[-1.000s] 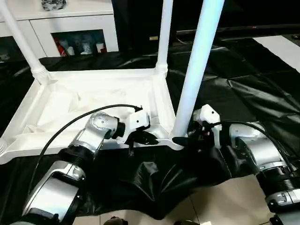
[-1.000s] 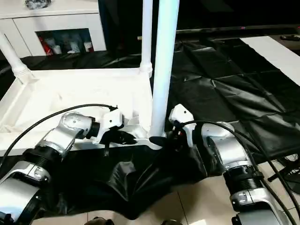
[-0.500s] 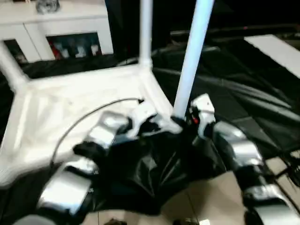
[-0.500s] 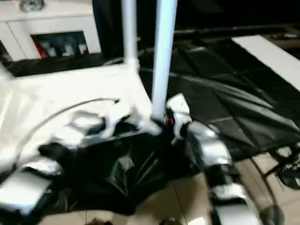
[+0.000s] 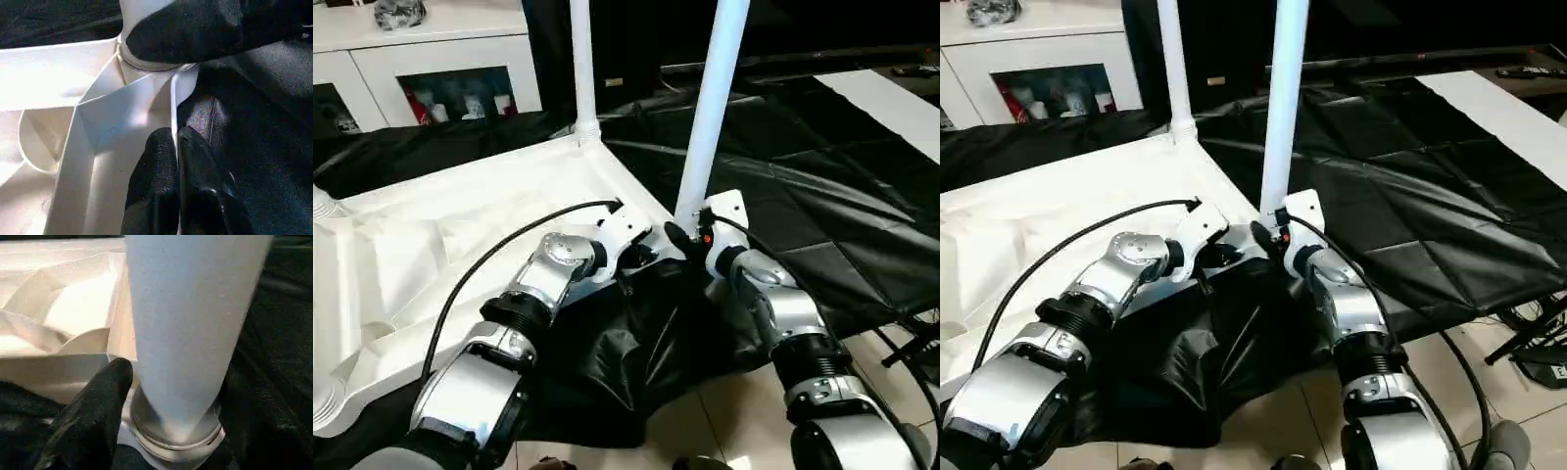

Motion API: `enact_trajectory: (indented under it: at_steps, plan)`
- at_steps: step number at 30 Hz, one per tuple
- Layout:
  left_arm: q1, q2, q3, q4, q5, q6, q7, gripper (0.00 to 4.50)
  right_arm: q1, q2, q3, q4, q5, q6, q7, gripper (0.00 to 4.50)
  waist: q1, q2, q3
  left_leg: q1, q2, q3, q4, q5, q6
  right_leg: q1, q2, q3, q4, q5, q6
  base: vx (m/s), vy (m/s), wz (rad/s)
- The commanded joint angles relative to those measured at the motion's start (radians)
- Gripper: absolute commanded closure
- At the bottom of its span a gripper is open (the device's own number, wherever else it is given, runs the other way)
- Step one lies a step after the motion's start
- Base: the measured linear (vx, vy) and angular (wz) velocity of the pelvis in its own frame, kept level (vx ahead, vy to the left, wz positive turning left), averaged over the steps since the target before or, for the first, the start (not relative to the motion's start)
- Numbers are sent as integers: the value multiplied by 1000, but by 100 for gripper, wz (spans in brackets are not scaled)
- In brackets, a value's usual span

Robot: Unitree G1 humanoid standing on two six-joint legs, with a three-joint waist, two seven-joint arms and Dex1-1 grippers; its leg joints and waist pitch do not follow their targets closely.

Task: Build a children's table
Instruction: Rotate leg to tighten

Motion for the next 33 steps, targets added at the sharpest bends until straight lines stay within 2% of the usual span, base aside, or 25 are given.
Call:
enact_trajectory:
  at_steps: [1, 3, 4, 5, 6, 7, 8, 9, 10, 11, 13, 17, 18, 19, 20, 21, 22, 23, 24, 25, 28, 30, 31, 32, 33]
  plan:
    - [-16, -13, -11, -40, -4, -61, -6, 450, 48, -22, 108, -68, -15, 8, 130, 133, 9, -10, -74, 24, 36, -22, -70, -316, 44, 41, -53, 35, -78, -339, -193, 0, 0, 0]
    - [-14, -10, -11, -41, -4, -66, -11, 450, 61, -39, 115, -88, -20, 2, 149, 133, 13, -11, -75, 26, 36, -19, -68, -305, 51, 39, -53, 37, -77, -323, -196, 0, 0, 0]
    - [-12, -8, -10, -42, -5, -69, -14, 450, 76, -59, 122, -113, -23, -2, 171, 133, 15, -12, -76, 20, 36, -20, -68, -282, 57, 44, -55, 37, -72, -305, -204, 0, 0, 0]
    - [-10, -2, -6, -40, -4, -74, -16, 450, 127, -115, 138, -209, -11, 8, 243, 133, 19, -11, -76, 22, 36, -19, -67, -273, 60, 43, -53, 37, -74, -302, -202, 0, 0, 0]
    - [-10, -2, -6, -40, -4, -74, -16, 450, 127, -115, 138, -209, -11, 8, 243, 133, 23, -13, -75, 24, 36, -18, -66, -273, 63, 44, -50, 37, -74, -302, -197, 0, 0, 0]
    - [-8, 6, -4, -37, -3, -79, -17, 450, 189, -176, 145, -336, 27, 49, 323, 133, 37, -16, -74, 30, 38, -14, -65, -268, 75, 42, -49, 41, -75, -292, -189, 0, 0, 0]
    - [-4, 10, -2, -38, -6, -82, -24, 450, 221, -202, 144, -403, 51, 70, 352, 133, 39, -13, -76, 28, 38, -16, -65, -265, 80, 45, -51, 41, -72, -285, -190, 0, 0, 0]
    - [-1, 13, -3, -40, -8, -85, -29, 450, 241, -218, 142, -444, 67, 85, 368, 133, 39, -13, -76, 17, 39, -20, -67, -250, 94, 54, -52, 39, -68, -265, -182, 0, 0, 0]
    - [3, 16, -4, -42, -11, -93, -36, 450, 256, -228, 142, -477, 80, 96, 377, 133, 36, -15, -78, 12, 39, -21, -67, -242, 97, 55, -53, 38, -65, -258, -183, 0, 0, 0]
    - [3, 16, -4, -42, -11, -93, -36, 450, 256, -228, 142, -477, 80, 96, 377, 133, 32, -16, -79, 7, 37, -24, -67, -233, 98, 58, -53, 35, -64, -256, -184, 0, 0, 0]
    - [15, 23, -5, -57, -19, -109, -54, 450, 283, -241, 151, -536, 96, 118, 383, 133, 31, -12, -78, 20, 38, -20, -63, -253, 88, 42, -52, 36, -74, -296, -198, 0, 0, 0]
    - [56, 39, 2, -119, -38, -132, -78, 450, 295, -211, 156, -578, 88, 124, 346, 133, 34, -4, -77, 19, 41, -22, -67, -256, 74, 43, -52, 36, -71, -309, -197, 0, 0, 0]
    - [69, 42, 11, -147, -51, -132, -83, 450, 292, -199, 153, -580, 84, 124, 332, 133, 30, -6, -76, 15, 39, -23, -70, -262, 66, 43, -51, 35, -70, -314, -197, 0, 0, 0]
    - [82, 45, 18, -175, -68, -117, -98, 450, 293, -194, 152, -589, 82, 130, 321, 133, 28, -8, -75, 18, 39, -22, -69, -275, 63, 40, -51, 36, -73, -325, -195, 0, 0, 0]
    - [104, 53, 25, -223, -92, -85, -122, 422, 293, -188, 151, -597, 76, 139, 304, 132, 28, -8, -75, 18, 39, -22, -69, -275, 63, 40, -51, 36, -73, -325, -195, 0, 0, 0]
    - [126, 68, 34, -272, -102, -55, -123, 406, 292, -183, 150, -601, 79, 148, 299, 132, 29, -18, -74, 16, 42, -23, -72, -274, 58, 43, -54, 37, -70, -338, -195, 0, 0, 0]
    - [140, 78, 39, -301, -105, -39, -120, 395, 295, -182, 150, -609, 83, 157, 297, 132, 32, -10, -75, 19, 41, -21, -69, -272, 55, 38, -55, 38, -72, -357, -190, 0, 0, 0]
    - [141, 79, 39, -304, -106, -37, -119, 388, 295, -182, 150, -610, 84, 158, 297, 132, 32, -10, -75, 19, 41, -21, -69, -272, 55, 38, -55, 38, -72, -357, -190, 0, 0, 0]
    - [159, 96, 46, -339, -101, -27, -102, 374, 298, -185, 153, -617, 86, 166, 300, 132, 34, -12, -75, 26, 44, -19, -70, -280, 49, 31, -52, 39, -74, -350, -195, 0, 0, 0]
    - [188, 115, 77, -396, -104, 14, -64, 364, 303, -197, 162, -633, 94, 178, 310, 132, 33, -9, -73, 19, 48, -24, -76, -273, 41, 39, -50, 38, -62, -313, -195, 0, 0, 0]
    - [225, 140, 118, -466, -110, 61, -33, 332, 300, -205, 164, -627, 93, 173, 313, 132, 30, -10, -72, 20, 45, -23, -76, -284, 33, 37, -50, 39, -63, -323, -179, 0, 0, 0]
    - [275, 172, 154, -547, -126, 111, -36, 319, 292, -207, 163, -612, 96, 169, 321, 132, 31, -14, -71, 19, 45, -23, -76, -281, 32, 38, -52, 39, -62, -332, -176, 0, 0, 0]
    - [334, 204, 191, -645, -155, 176, -56, 319, 282, -205, 159, -594, 104, 170, 329, 132, 30, -14, -72, 22, 47, -23, -75, -284, 26, 37, -56, 41, -59, -341, -178, 0, 0, 0]
    - [349, 212, 197, -671, -164, 193, -59, 302, 281, -204, 159, -592, 106, 171, 329, 132, 27, -11, -70, 18, 46, -23, -77, -280, 26, 36, -52, 40, -62, -349, -174, 0, 0, 0]
    - [391, 239, 202, -735, -189, 224, -92, 302, 270, -205, 165, -572, 94, 159, 326, 132, 26, -22, -70, 22, 44, -19, -76, -284, 28, 31, -48, 40, -66, -359, -171, 0, 0, 0]
